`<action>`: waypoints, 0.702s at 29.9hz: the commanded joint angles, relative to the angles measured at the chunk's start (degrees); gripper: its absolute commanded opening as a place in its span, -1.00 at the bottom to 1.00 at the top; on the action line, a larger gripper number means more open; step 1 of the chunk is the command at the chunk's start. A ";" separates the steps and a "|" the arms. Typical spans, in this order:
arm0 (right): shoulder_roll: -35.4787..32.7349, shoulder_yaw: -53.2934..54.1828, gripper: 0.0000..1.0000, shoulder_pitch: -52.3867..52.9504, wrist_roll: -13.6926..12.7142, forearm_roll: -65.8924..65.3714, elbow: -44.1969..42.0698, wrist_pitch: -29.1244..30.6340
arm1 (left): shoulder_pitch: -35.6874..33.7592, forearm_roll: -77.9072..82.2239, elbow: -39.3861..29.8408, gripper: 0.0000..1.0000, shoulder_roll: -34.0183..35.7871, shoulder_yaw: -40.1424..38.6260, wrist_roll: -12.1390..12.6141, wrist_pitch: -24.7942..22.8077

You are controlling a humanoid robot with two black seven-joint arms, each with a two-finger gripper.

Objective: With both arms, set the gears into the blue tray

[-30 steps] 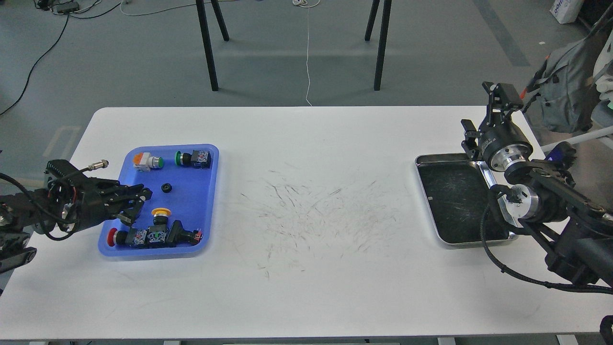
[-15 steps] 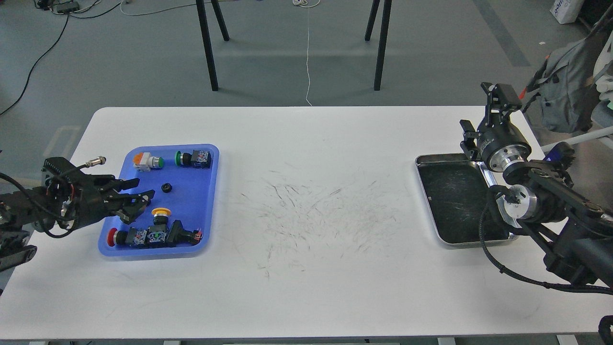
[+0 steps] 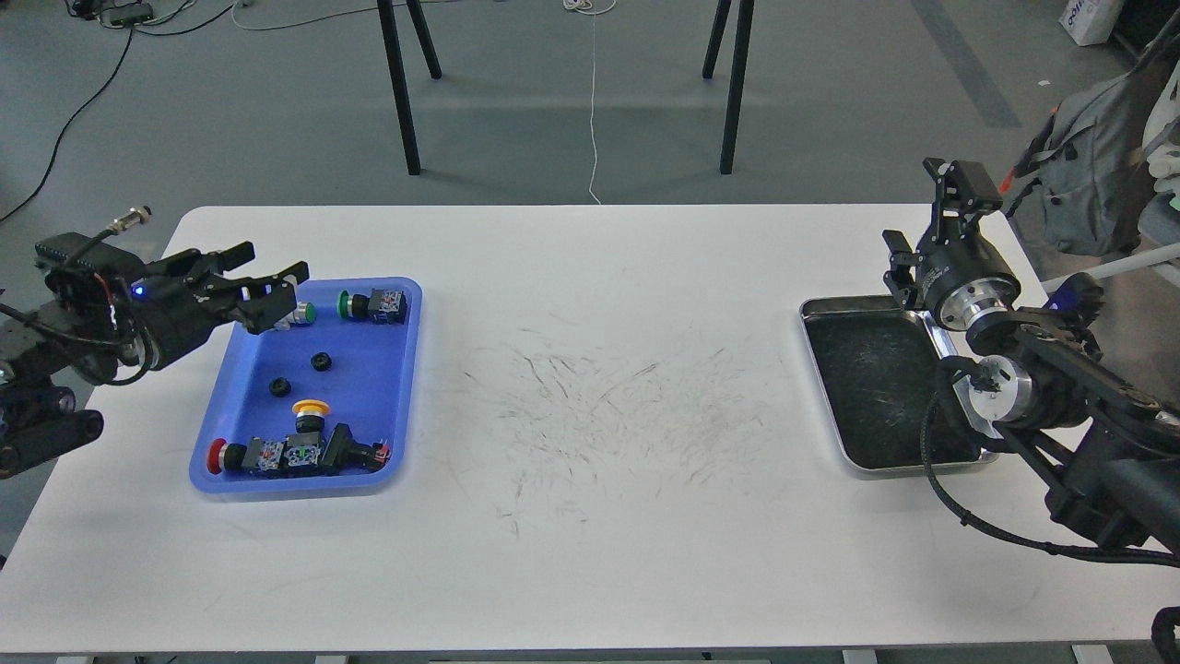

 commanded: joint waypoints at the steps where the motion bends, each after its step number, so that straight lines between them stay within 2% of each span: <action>1: -0.59 -0.04 0.96 -0.03 0.00 0.00 0.43 -0.07 | 0.01 -7.95 -1.99 0.79 0.04 -6.48 -0.02 -3.88; 3: -0.68 -0.04 0.96 -0.12 0.00 0.00 0.78 -0.07 | 0.10 -12.08 -2.00 0.99 -0.40 -8.59 -0.02 -5.90; 9: -1.47 -0.04 0.96 -0.03 -0.08 0.00 1.05 -0.07 | 0.10 -19.12 -2.70 0.99 -1.45 -12.28 -0.02 -11.87; 11: -1.56 -0.04 0.96 -0.03 -0.08 0.00 1.57 -0.07 | 0.10 -23.15 -2.70 0.99 -2.85 -15.79 -0.02 -13.98; 21: -3.76 -0.04 0.96 0.15 -0.08 0.00 3.33 -0.42 | 0.27 -39.87 -3.92 0.99 -4.97 -25.65 -0.02 -29.01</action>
